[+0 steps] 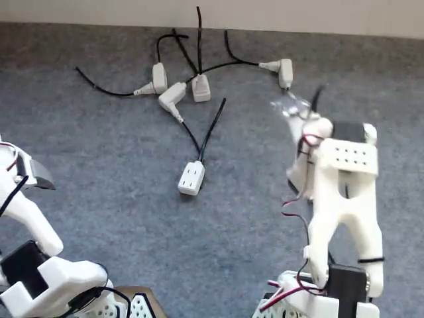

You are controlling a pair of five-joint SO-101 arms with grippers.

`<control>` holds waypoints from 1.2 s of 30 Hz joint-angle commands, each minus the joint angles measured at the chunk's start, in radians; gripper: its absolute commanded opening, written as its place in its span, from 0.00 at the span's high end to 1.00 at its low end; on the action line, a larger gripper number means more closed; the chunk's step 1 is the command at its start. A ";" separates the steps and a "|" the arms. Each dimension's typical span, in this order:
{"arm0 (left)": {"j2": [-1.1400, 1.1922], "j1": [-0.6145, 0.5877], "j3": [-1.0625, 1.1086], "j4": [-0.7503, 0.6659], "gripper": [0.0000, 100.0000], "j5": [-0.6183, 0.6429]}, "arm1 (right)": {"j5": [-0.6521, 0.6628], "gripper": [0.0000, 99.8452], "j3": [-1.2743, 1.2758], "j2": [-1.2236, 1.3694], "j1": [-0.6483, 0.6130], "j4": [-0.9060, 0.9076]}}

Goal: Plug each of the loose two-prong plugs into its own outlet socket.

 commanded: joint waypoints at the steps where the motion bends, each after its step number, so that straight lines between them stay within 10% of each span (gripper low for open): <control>1: -0.005 0.018 -0.004 0.006 0.74 -0.003 | 0.078 0.69 0.120 -0.045 0.031 -0.137; 17: -0.004 0.016 0.051 0.002 0.74 -0.003 | 0.147 0.76 0.621 -0.041 0.053 -0.854; 25: -0.004 0.012 0.051 0.002 0.74 -0.005 | 0.141 0.97 0.664 -0.047 0.056 -0.857; 36: -0.004 -0.070 0.041 -0.035 0.74 -0.008 | -0.298 0.98 0.163 -0.045 -0.180 -0.463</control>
